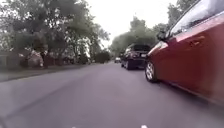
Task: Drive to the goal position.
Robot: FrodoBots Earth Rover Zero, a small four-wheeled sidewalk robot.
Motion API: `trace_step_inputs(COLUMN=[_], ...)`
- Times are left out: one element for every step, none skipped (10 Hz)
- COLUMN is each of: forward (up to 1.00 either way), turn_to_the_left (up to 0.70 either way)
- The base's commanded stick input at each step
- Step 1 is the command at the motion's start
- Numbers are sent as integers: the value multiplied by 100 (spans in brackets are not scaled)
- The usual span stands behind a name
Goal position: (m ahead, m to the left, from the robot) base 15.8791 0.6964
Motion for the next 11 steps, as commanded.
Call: trace_step_inputs(forward=[100,100,100,100,100,100,100,100,100,100,100], turn_to_the_left=[-31,-40,-23,-5,0,0,0,0,0,-4,-39])
